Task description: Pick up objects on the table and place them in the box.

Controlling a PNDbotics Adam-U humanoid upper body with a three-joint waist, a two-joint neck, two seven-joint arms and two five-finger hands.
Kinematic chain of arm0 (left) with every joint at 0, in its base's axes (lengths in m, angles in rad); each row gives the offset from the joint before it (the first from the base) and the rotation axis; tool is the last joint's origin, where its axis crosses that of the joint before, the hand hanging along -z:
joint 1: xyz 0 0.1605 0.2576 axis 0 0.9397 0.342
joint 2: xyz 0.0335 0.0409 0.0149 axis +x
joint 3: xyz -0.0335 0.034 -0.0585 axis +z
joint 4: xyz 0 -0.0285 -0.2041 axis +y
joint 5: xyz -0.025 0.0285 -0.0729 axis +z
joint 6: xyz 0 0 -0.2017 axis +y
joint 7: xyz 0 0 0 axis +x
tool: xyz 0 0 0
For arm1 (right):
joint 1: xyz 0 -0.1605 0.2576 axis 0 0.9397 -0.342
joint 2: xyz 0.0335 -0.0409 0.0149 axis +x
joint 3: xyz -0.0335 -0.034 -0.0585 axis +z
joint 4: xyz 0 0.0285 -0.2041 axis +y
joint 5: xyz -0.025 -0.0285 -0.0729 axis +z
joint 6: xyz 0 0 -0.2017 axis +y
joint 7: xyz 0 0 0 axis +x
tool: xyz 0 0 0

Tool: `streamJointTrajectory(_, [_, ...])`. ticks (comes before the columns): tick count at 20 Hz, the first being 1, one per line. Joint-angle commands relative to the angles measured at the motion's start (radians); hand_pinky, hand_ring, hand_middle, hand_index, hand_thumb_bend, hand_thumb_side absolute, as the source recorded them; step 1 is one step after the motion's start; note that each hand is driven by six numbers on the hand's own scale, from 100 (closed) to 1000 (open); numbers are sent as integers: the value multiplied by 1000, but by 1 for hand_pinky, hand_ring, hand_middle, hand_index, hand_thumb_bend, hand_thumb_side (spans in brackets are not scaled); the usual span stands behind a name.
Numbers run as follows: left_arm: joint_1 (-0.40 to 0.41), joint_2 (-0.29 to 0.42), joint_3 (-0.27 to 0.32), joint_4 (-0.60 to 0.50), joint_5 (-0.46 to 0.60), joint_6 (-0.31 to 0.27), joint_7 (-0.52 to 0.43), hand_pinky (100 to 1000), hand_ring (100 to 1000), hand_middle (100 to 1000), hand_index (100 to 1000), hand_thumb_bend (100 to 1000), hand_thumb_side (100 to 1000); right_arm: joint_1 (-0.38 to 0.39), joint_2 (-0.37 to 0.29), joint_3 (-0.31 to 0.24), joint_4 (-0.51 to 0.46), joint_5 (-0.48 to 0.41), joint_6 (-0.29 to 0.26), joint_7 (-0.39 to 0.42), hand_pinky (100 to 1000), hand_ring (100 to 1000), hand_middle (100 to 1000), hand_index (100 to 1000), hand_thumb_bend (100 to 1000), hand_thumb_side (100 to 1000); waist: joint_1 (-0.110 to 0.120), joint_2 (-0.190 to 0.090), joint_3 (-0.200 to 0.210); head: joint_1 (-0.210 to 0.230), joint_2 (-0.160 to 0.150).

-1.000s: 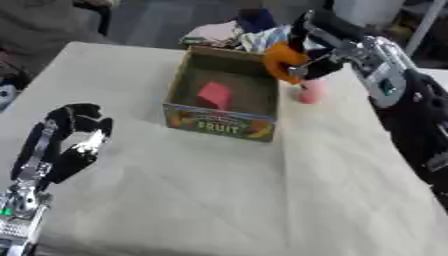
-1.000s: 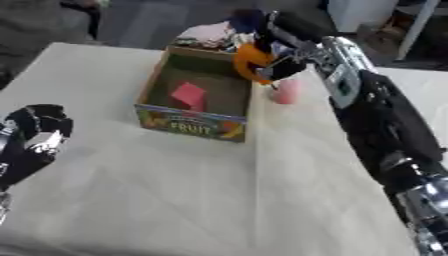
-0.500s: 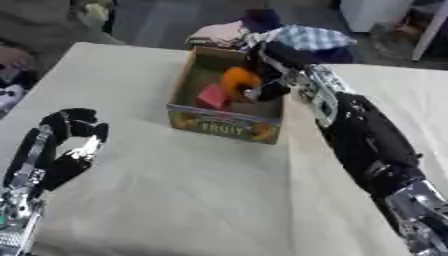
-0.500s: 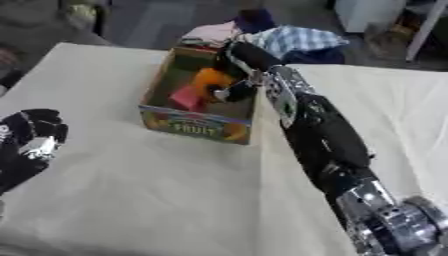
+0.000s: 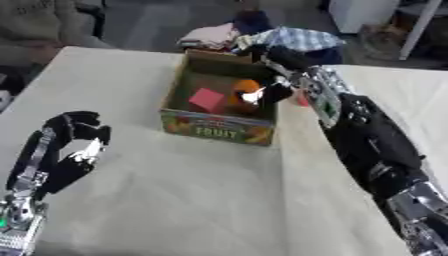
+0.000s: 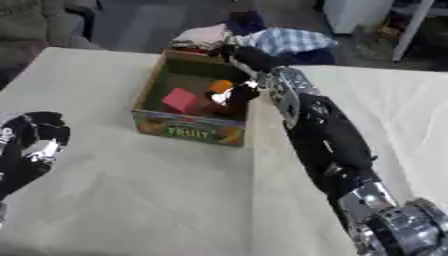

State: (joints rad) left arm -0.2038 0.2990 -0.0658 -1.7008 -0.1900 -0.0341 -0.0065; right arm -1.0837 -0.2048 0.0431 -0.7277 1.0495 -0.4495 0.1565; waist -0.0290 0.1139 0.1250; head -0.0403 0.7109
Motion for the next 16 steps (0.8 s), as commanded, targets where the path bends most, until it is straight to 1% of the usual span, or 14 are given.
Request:
streamJointTrajectory(1, [-6, 23, 12, -11, -3, 0, 6, 689, 634, 617, 738, 337, 466, -27, -87, -23, -40, -46, 21, -11, 752, 804, 867, 939, 381, 471, 2, -16, -5, 8, -10])
streamJointTrajectory(3, [-4, 23, 14, -11, -4, 0, 8, 689, 634, 617, 738, 336, 467, -18, -119, -44, -29, -63, 51, -26, 740, 791, 852, 931, 355, 449, 0, -16, -10, 10, -14])
streamJointTrajectory(5, [-3, 23, 15, -11, -4, 0, 9, 689, 634, 617, 738, 336, 467, -6, -140, -71, 5, -77, 90, -48, 731, 782, 843, 924, 324, 458, 0, -14, -13, 10, -19])
streamJointTrajectory(8, [-5, 22, 15, -13, -4, 0, 9, 689, 635, 618, 738, 336, 467, 9, -158, -107, 63, -92, 147, -88, 720, 770, 833, 917, 281, 474, 4, -11, -10, 8, -24])
streamJointTrajectory(11, [-6, 20, 14, -14, -3, 0, 9, 689, 635, 618, 738, 336, 468, 19, -166, -131, 120, -104, 195, -130, 715, 766, 830, 914, 265, 485, 8, -6, -2, -2, -29])
streamJointTrajectory(13, [-8, 19, 13, -15, -3, 0, 8, 689, 635, 618, 738, 336, 467, 24, -167, -139, 149, -106, 216, -153, 713, 764, 829, 912, 255, 496, 13, -3, 6, -6, -31])
streamJointTrajectory(16, [-9, 18, 13, -17, -2, 0, 7, 689, 636, 618, 738, 335, 467, 30, -163, -142, 178, -101, 234, -172, 713, 765, 827, 911, 248, 514, 18, 1, 15, -11, -32])
